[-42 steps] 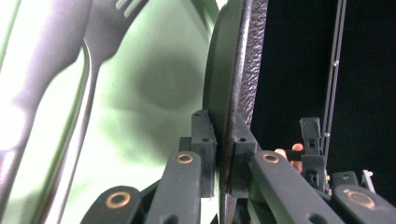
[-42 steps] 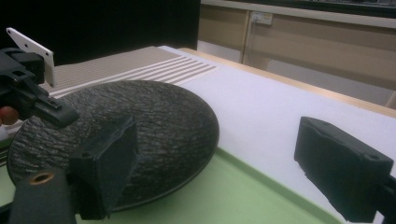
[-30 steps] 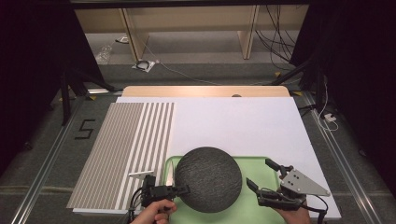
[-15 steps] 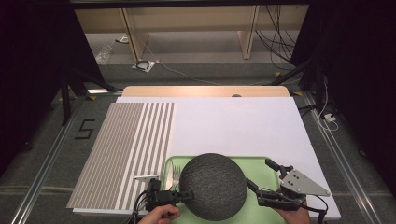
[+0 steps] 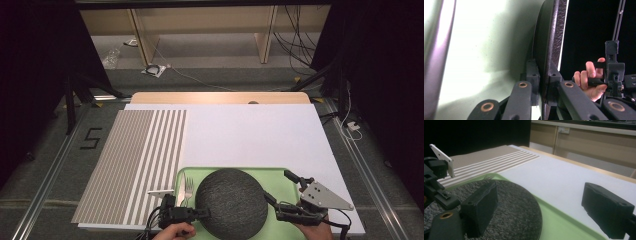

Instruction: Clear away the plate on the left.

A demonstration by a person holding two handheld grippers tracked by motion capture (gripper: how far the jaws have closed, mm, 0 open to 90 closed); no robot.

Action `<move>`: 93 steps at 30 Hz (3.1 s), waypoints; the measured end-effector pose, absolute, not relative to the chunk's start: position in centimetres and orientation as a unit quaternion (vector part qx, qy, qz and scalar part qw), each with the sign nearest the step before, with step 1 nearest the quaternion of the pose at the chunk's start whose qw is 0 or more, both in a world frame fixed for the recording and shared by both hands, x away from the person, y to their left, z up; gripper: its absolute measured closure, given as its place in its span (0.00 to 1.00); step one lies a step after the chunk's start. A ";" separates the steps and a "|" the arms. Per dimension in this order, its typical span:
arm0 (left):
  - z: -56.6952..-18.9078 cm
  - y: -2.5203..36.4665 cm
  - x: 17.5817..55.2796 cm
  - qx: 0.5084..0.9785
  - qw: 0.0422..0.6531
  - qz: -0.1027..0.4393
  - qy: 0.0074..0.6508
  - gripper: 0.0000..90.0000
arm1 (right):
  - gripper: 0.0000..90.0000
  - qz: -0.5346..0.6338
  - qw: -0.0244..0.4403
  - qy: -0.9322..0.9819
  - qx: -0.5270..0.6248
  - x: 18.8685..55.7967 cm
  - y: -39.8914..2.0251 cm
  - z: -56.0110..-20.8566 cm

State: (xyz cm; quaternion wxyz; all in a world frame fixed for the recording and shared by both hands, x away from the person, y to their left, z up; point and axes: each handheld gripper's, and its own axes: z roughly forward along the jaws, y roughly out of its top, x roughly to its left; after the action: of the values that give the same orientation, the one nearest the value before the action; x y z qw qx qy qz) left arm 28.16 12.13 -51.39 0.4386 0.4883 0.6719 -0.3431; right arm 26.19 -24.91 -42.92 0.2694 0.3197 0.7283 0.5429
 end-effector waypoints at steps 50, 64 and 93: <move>-49.0 12.8 28.0 0.563 0.425 -0.264 0.658 0.50 | 0.16 0.545 0.266 0.729 0.318 26.1 -25.0 -42.9; -46.9 14.6 28.9 0.613 0.462 -0.173 0.617 0.41 | 0.16 0.546 0.264 0.729 0.319 26.1 -25.0 -42.8; -43.0 15.6 29.5 0.717 0.525 0.052 0.456 0.32 | 0.16 0.548 0.262 0.729 0.317 26.1 -24.9 -42.9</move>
State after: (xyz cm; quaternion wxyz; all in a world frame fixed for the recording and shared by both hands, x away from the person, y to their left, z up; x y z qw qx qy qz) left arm 29.52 15.64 -42.97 0.5247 0.7172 0.4556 0.0518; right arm 26.14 -24.94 -42.89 0.2623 0.3169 0.7287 0.5476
